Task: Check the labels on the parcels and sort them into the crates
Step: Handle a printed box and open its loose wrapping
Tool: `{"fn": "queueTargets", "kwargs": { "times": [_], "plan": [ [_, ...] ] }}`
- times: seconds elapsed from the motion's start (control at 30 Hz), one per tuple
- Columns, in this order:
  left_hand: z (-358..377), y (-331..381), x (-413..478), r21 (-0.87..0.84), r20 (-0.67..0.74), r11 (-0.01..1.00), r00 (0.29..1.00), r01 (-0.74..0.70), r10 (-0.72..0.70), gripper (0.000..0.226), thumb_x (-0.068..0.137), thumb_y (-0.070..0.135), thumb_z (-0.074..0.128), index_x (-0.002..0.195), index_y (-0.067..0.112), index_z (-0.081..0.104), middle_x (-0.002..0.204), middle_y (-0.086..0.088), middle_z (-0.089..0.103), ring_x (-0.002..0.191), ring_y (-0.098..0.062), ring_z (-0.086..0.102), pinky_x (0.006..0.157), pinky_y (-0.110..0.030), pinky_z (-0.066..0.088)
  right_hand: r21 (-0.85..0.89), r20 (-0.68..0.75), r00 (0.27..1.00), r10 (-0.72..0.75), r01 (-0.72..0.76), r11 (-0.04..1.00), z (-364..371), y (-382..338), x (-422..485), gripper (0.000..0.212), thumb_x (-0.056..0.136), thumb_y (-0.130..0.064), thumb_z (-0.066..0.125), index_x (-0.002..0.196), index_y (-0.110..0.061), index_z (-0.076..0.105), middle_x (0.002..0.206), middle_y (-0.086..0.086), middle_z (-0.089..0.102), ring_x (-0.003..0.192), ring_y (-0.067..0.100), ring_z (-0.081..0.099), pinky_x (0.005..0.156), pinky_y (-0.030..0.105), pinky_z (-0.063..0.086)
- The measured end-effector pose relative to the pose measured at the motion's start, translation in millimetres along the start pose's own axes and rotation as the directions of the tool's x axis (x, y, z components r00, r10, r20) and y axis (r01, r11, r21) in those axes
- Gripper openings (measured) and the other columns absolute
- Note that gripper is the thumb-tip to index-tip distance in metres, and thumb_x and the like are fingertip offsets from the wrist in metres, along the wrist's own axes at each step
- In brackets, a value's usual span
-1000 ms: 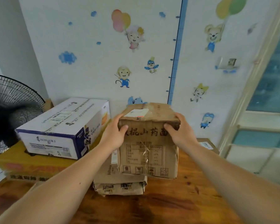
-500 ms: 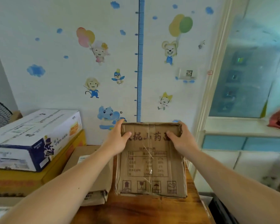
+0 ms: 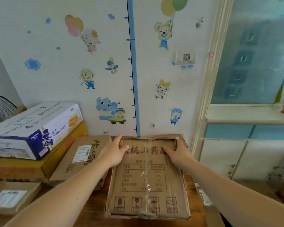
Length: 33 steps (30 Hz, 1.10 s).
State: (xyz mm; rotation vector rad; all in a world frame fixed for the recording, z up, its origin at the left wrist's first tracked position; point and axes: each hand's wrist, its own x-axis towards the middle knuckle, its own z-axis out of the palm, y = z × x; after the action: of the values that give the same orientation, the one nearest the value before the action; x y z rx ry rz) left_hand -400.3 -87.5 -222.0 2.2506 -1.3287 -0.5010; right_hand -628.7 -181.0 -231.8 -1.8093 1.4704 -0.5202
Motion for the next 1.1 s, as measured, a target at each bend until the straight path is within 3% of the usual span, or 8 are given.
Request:
{"fn": "queueTargets", "kwargs": {
  "times": [0.1,0.2,0.3,0.4,0.6,0.73,0.83,1.1],
  "plan": [
    [3.4,-10.9,-2.7,-0.039,0.005,0.999,0.999,0.034,-0.034,0.072,0.101,0.044,0.046,0.157,0.029,0.005,0.162,-0.003,0.022,0.144,-0.028,0.033,0.114,-0.042,0.033,-0.001,0.052,0.997,0.049,-0.049,0.999,18.1,1.9,-2.3,0.065,0.098,-0.05,0.05,0.15,-0.021,0.024,0.104,-0.006,0.051,0.086,0.013,0.051,0.063,0.025,0.042],
    [8.4,-17.6,-1.5,-0.099,-0.009,0.985,0.99,0.138,-0.14,0.073,0.099,0.047,0.048,0.156,0.02,0.01,0.157,-0.006,0.033,0.138,-0.031,0.04,0.11,-0.043,0.035,0.016,0.038,0.996,0.081,-0.082,0.997,35.3,6.0,4.5,0.068,0.097,-0.053,0.049,0.15,-0.021,0.023,0.112,-0.002,0.058,0.095,0.018,0.058,0.083,0.035,0.051],
    [13.6,-22.6,2.6,-0.118,0.062,0.979,0.986,0.164,-0.157,0.073,0.096,0.052,0.05,0.154,0.021,0.019,0.149,-0.004,0.044,0.131,-0.029,0.048,0.104,-0.042,0.04,0.046,0.045,0.989,0.14,-0.142,0.989,42.2,1.0,12.2,0.072,0.097,-0.052,0.05,0.151,-0.018,0.018,0.131,0.006,0.057,0.112,0.026,0.059,0.092,0.038,0.049],
    [22.8,-28.6,4.9,-0.203,0.202,0.963,0.97,0.178,-0.136,0.085,0.095,0.051,0.053,0.158,0.025,0.002,0.154,-0.001,0.037,0.136,-0.027,0.043,0.111,-0.042,0.037,0.08,0.046,0.978,0.202,-0.205,0.976,46.5,0.8,17.7,0.073,0.097,-0.049,0.052,0.152,-0.016,0.017,0.134,0.009,0.054,0.117,0.03,0.056,0.093,0.039,0.046],
    [32.7,-34.2,20.7,-0.24,0.262,0.95,0.955,0.201,-0.135,0.084,0.098,0.05,0.048,0.157,0.025,-0.006,0.154,-0.002,0.037,0.134,-0.027,0.045,0.108,-0.04,0.037,0.162,0.055,0.967,0.249,-0.254,0.953,54.0,11.3,29.3,0.071,0.093,-0.049,0.059,0.149,-0.021,0.026,0.116,0.002,0.056,0.096,0.022,0.059,0.085,0.037,0.05],
    [37.6,-40.6,33.8,-0.241,0.266,0.943,0.95,0.231,-0.164,0.082,0.097,0.05,0.05,0.157,0.027,-0.001,0.152,-0.004,0.041,0.131,-0.028,0.048,0.11,-0.044,0.038,0.149,0.085,0.962,0.258,-0.269,0.952,57.4,12.5,41.8,0.075,0.09,-0.054,0.06,0.148,-0.018,0.027,0.129,0.007,0.056,0.105,0.026,0.06,0.09,0.04,0.052],
    [40.5,-37.8,35.9,-0.198,0.25,0.943,0.944,0.267,-0.215,0.081,0.099,0.048,0.048,0.157,0.023,-0.003,0.156,-0.007,0.034,0.137,-0.03,0.04,0.11,-0.042,0.033,0.144,0.137,0.953,0.268,-0.287,0.947,60.2,13.5,51.6,0.074,0.09,-0.054,0.06,0.145,-0.017,0.028,0.12,0.006,0.059,0.103,0.026,0.063,0.091,0.046,0.054],
    [47.3,-26.8,45.4,-0.152,0.219,0.938,0.936,0.312,-0.275,0.079,0.1,0.046,0.047,0.158,0.021,-0.001,0.159,-0.009,0.028,0.14,-0.032,0.036,0.112,-0.041,0.03,0.123,0.193,0.948,0.253,-0.279,0.952,59.8,20.0,77.1,0.073,0.09,-0.05,0.062,0.145,-0.015,0.028,0.114,0.005,0.057,0.098,0.025,0.062,0.083,0.041,0.055]
  ]
}}
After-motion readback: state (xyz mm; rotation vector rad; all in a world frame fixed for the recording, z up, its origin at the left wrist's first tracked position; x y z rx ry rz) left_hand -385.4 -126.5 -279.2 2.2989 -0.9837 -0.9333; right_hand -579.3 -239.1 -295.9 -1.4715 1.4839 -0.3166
